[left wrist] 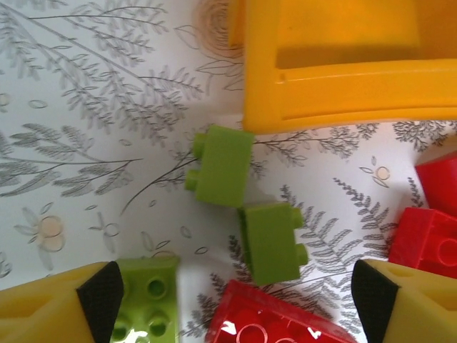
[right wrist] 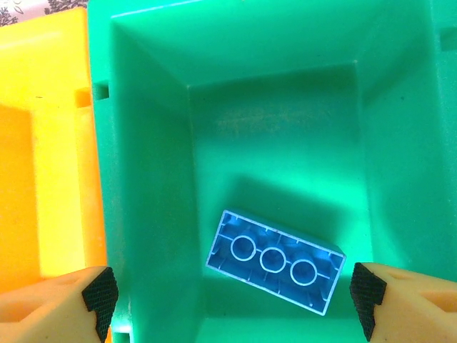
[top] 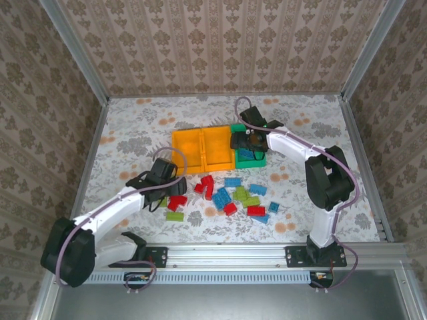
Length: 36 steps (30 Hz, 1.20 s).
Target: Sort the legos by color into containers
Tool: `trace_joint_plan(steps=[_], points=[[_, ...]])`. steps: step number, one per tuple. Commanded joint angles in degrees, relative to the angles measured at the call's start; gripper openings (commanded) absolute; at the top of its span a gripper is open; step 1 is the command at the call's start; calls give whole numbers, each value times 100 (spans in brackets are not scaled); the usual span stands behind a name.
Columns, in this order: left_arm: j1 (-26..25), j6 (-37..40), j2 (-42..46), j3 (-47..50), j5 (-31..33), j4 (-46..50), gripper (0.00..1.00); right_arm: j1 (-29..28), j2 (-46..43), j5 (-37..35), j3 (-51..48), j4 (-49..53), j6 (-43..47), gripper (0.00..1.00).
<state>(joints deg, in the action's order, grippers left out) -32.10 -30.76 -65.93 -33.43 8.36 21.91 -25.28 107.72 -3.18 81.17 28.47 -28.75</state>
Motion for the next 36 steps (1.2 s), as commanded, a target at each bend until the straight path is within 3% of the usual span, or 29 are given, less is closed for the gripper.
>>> trace_joint_plan(steps=[1,15,19,27,36], points=[[20,202,-233,-240,-365,-237,83,13,-324,117,-122,-58,-111,89],[10,-43,-1396,-615,-525,-345,55,23,-1055,-83,-612,-48,-30,92],[10,-35,-1528,-702,-505,-326,41,37,-1293,-190,-832,-17,13,92],[-117,-43,-1039,-859,-267,0,24,58,-1634,-415,-1388,-13,31,92],[-192,34,-298,-1404,-265,402,22,84,-2148,-240,-2298,-121,84,92]])
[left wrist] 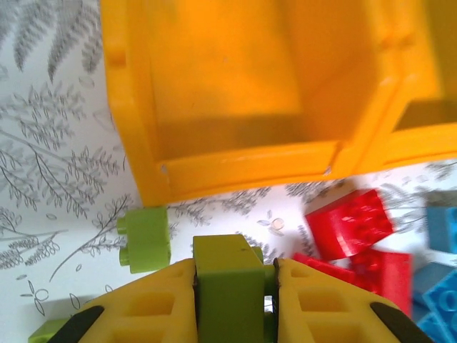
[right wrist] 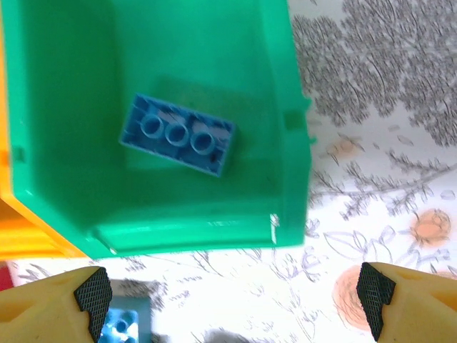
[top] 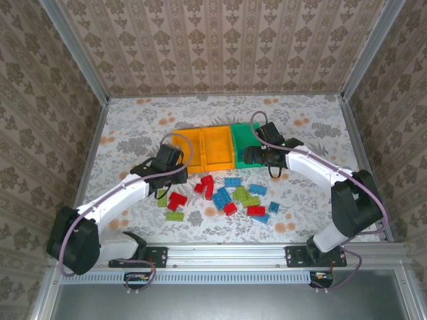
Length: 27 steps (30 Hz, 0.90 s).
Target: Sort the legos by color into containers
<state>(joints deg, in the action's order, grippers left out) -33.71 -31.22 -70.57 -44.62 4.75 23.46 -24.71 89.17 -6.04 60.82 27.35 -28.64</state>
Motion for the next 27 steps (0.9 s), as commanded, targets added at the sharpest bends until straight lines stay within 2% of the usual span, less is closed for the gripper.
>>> trace_joint_plan(steps=[1,4,7,13,19,27], points=[[-30,120,181,-363,95,248,22,18,-335,144,-373,-63,144,92],[17,342,49,-657,168,216,22,16,-455,143,-659,-20,237,92],[213,526,-355,-989,-37,159,23,18,-567,203,-861,185,121,92],[534,793,-1399,-1574,-309,-169,22,-83,-731,595,-1197,560,-639,91],[662,1010,-2174,-2101,-406,-382,22,-265,-753,692,-1606,63,-1349,91],[673,966,-2685,-2317,-470,-525,21,-655,-441,623,-1411,-99,-1632,92]])
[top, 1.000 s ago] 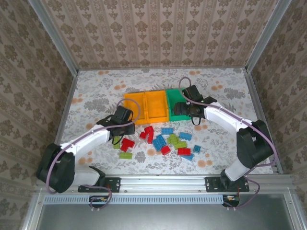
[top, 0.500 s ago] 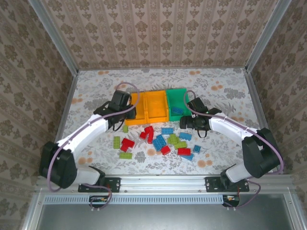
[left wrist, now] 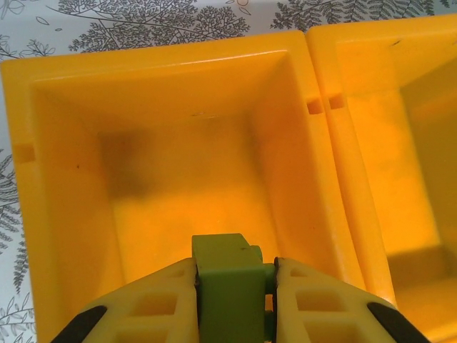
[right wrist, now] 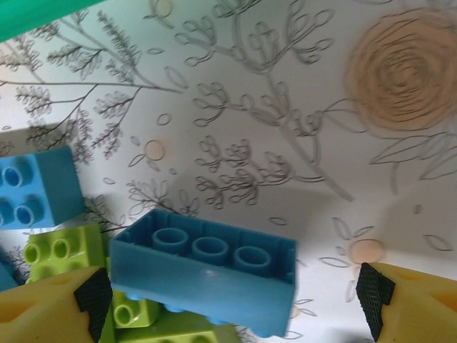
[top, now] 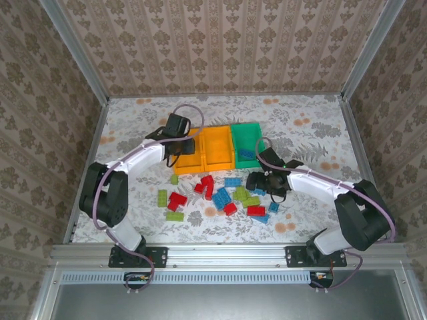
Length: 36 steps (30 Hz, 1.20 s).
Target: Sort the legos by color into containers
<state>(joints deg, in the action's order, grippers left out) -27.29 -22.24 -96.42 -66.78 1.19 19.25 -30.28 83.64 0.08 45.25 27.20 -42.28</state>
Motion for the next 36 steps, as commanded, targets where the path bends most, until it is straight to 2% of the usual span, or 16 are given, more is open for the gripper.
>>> trace_joint_plan(steps=[1,4,6,10,16,22,28,36], points=[[38,16,-113,-59,-111,-149,21,-117,129,5,145,-92,-287,92],[38,-88,-114,16,-51,-201,24,-152,143,-7,125,-114,-324,92],[31,-97,-122,12,-50,-155,29,-153,195,-5,115,-127,-325,91],[-4,-96,-77,19,-31,-79,45,-153,423,-58,188,-134,-285,89],[-126,-77,204,67,98,75,63,-153,671,-99,331,-120,-224,80],[-232,-119,734,331,264,135,77,-153,501,-199,339,-15,-177,63],[-246,-261,1482,891,656,159,99,-145,199,-382,702,304,25,62],[-189,-267,2243,1697,973,548,100,174,384,-691,1810,529,622,62]])
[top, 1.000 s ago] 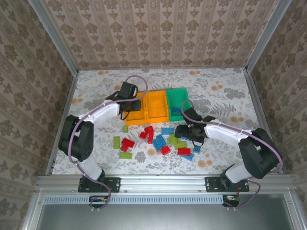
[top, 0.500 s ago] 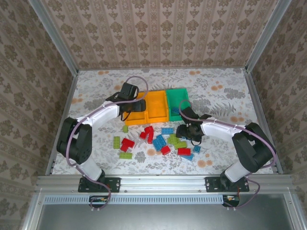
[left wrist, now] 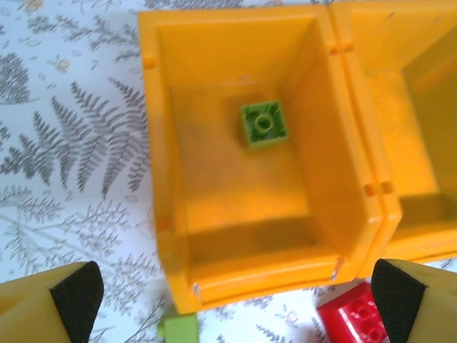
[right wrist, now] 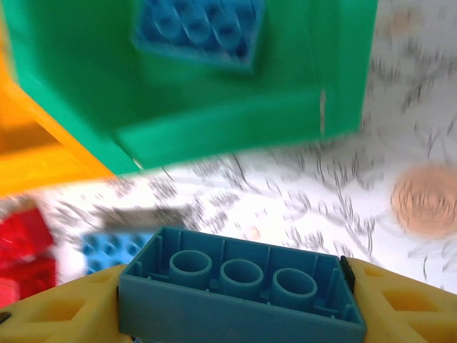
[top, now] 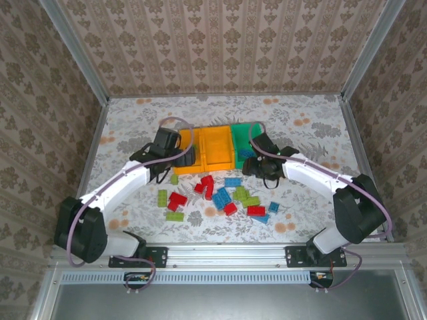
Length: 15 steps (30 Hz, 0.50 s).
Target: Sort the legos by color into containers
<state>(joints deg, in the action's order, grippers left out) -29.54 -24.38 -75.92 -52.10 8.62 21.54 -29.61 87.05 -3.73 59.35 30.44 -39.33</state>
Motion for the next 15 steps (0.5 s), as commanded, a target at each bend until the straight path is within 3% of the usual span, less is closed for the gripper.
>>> trace_joint_plan(steps=[1,12,15], points=[[36,-104,289,371,229,324,100,145,133,-351,568,189,403,62],[45,-442,973,1342,231,402,100,499,1701,-479,2065,173,908,66],[42,-322,937,1479,-41,165,93,497,2006,-454,2272,163,950,72]])
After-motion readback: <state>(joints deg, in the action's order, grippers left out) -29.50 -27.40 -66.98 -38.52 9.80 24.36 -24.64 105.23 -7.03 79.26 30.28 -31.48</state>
